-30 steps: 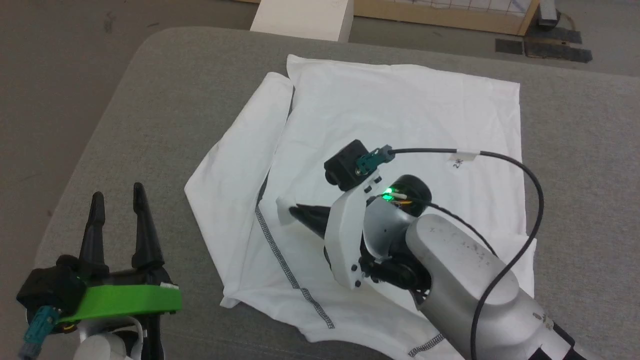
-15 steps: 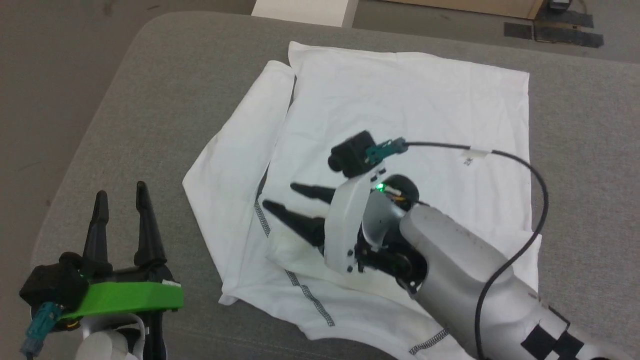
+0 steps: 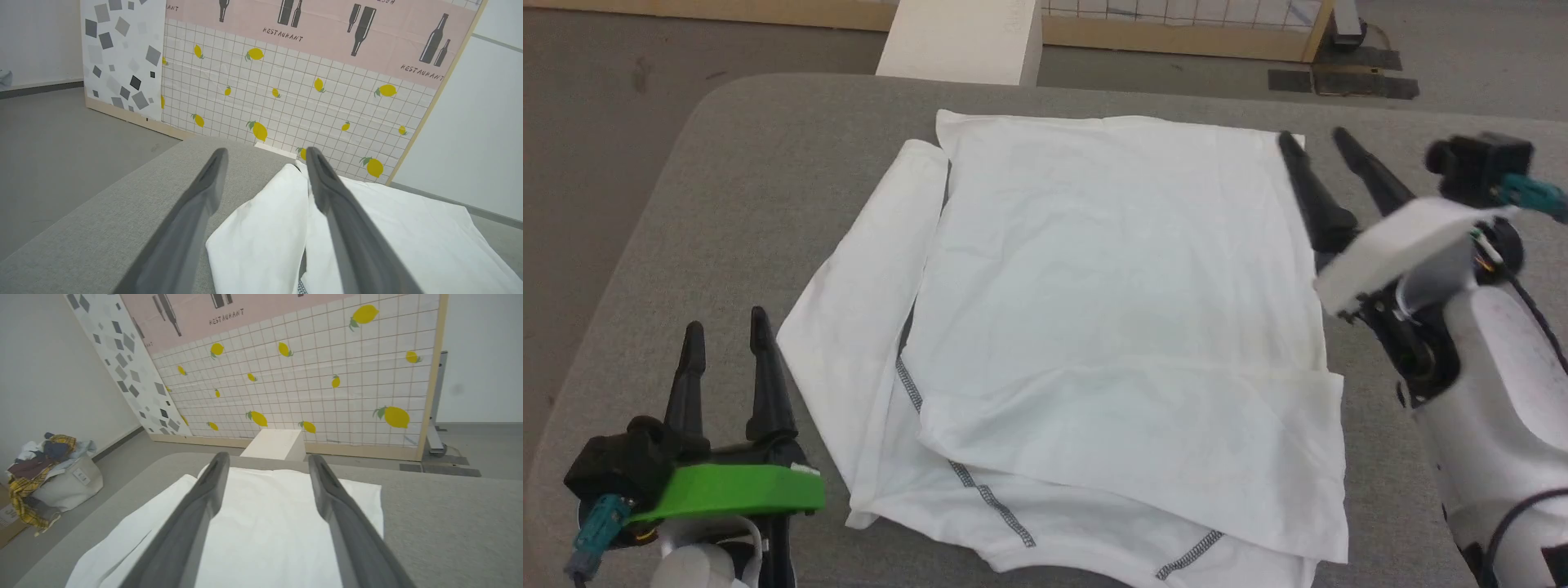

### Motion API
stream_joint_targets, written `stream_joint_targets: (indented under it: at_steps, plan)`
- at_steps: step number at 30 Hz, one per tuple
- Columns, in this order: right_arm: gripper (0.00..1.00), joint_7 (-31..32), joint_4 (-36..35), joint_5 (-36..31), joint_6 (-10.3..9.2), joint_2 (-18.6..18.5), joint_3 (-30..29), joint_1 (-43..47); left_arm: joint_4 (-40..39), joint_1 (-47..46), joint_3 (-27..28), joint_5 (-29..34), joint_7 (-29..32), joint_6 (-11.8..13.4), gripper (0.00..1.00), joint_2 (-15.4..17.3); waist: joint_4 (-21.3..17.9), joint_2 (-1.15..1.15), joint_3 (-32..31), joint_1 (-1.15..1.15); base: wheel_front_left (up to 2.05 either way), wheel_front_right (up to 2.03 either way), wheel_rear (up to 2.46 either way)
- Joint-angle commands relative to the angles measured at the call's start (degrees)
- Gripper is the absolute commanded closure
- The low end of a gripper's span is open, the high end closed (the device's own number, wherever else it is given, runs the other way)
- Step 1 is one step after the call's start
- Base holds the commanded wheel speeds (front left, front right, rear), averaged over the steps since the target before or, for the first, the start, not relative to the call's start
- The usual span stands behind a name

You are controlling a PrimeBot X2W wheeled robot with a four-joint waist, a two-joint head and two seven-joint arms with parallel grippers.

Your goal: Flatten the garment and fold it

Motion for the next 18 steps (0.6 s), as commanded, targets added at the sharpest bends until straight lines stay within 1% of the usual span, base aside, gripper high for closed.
stream_joint_targets:
  at_steps: [1, 5, 7, 9, 13, 15, 16, 18]
  plan:
    - [0.0, -0.64, -1.17, -1.51, -0.06, 0.24, -2.69, 2.55, 0.28, -0.09, -0.04, 0.84, -0.21, -0.28, 0.0, -0.13, -1.06, 0.0, -0.61, 0.0, 0.0, 0.0, 0.0]
    - [0.0, -0.36, -5.91, -6.96, -0.06, 1.16, -13.48, 9.91, 0.9, -0.3, -0.37, 0.76, -0.21, -0.42, 0.0, -0.13, -1.88, 0.0, -0.32, 0.0, 0.0, 0.0, 0.0]
    - [0.0, 0.61, -9.26, -10.04, -0.06, 2.81, -18.34, 13.66, 1.22, -0.51, -0.49, 0.56, -0.21, -0.47, 0.0, -0.13, -2.23, 0.0, 0.12, 0.0, 0.0, 0.0, 0.0]
    - [0.0, 2.02, -12.39, -11.94, -0.06, 4.76, -21.7, 16.41, 1.65, -0.83, -0.59, 0.39, -0.21, -0.5, 0.0, -0.13, -2.45, 0.0, 0.64, 0.0, 0.0, 0.0, 0.0]
    - [0.0, 4.29, -18.6, -14.39, -0.06, 7.44, -26.65, 19.79, 3.74, -2.7, -1.18, 0.47, -0.21, -0.66, 0.0, -0.08, -2.55, 0.0, 2.34, 0.0, 0.0, 0.0, 0.0]
    - [0.0, 5.37, -21.32, -15.2, -0.06, 8.18, -27.94, 20.5, 5.27, -5.09, -1.48, 0.01, 0.27, -0.81, 0.0, 0.4, -2.57, 0.0, 3.56, 0.0, 0.0, 0.0, 0.0]
    - [0.0, 6.74, -24.69, -15.68, -0.06, 8.85, -29.05, 20.83, 6.99, -10.11, -1.87, -0.9, 2.17, -1.07, 0.0, 1.83, -2.64, 0.0, 5.69, 0.0, 0.0, 0.0, 0.0]
    - [0.0, 7.5, -26.68, -15.75, -0.06, 9.12, -29.74, 20.65, 8.64, -14.56, -2.07, -2.09, 4.68, -1.3, 0.0, 3.37, -2.84, 0.0, 7.47, 0.0, 0.0, 0.0, 0.0]
